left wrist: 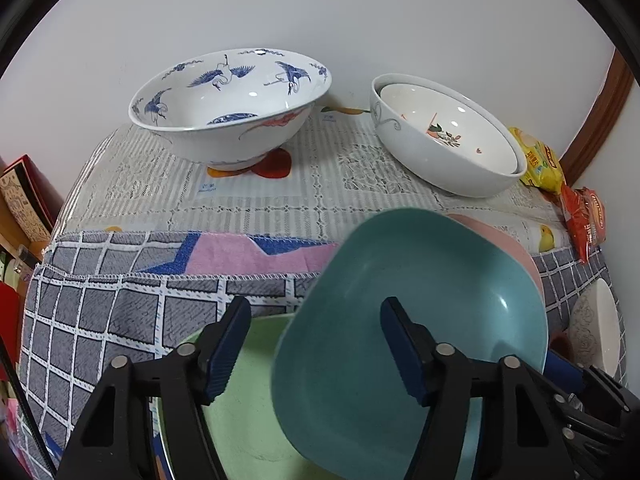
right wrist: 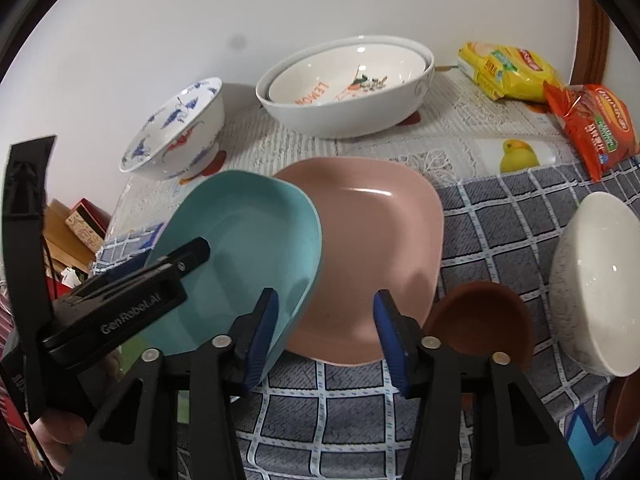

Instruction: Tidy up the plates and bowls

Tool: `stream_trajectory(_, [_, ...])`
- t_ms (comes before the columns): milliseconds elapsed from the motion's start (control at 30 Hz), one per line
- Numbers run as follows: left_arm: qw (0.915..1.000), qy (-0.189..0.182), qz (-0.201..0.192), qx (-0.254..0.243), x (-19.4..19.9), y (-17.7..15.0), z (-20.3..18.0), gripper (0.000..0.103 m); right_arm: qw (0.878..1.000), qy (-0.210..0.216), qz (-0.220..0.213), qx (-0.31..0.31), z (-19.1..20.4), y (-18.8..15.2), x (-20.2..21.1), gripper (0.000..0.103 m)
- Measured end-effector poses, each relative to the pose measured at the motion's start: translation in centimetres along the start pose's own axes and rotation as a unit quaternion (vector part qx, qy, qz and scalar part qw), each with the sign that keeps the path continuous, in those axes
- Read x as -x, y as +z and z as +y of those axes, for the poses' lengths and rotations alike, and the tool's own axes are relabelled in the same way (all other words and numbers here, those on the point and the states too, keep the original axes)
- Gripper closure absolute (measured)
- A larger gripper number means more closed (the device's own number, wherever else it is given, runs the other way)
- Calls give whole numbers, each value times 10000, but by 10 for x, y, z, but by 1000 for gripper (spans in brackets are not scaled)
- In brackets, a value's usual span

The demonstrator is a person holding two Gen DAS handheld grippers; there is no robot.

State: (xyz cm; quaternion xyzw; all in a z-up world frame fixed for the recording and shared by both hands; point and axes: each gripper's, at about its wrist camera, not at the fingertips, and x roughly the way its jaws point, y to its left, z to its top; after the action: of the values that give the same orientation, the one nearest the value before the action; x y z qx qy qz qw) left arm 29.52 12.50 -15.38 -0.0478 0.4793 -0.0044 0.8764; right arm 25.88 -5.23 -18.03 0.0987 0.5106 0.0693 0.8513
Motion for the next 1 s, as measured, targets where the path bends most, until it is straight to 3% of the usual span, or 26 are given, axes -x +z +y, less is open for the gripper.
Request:
stream_trajectory(67, [10000, -94, -21, 8, 0, 1, 2, 52, 10000, -48, 48, -7, 1, 0, -5, 70])
stream_trajectory(267, [9995, -304, -21, 108, 2, 2, 8, 78, 10000, 52, 40, 3, 7, 0, -9, 86])
stream_trajectory(633, [9981, -606, 15, 60, 26, -13, 16, 84, 9989, 182, -211, -373, 7, -10, 6, 90])
stream_trajectory(1000, [9957, -894, -171, -174, 72, -30, -3, 84, 9967, 66, -615, -528, 1, -30, 60, 91])
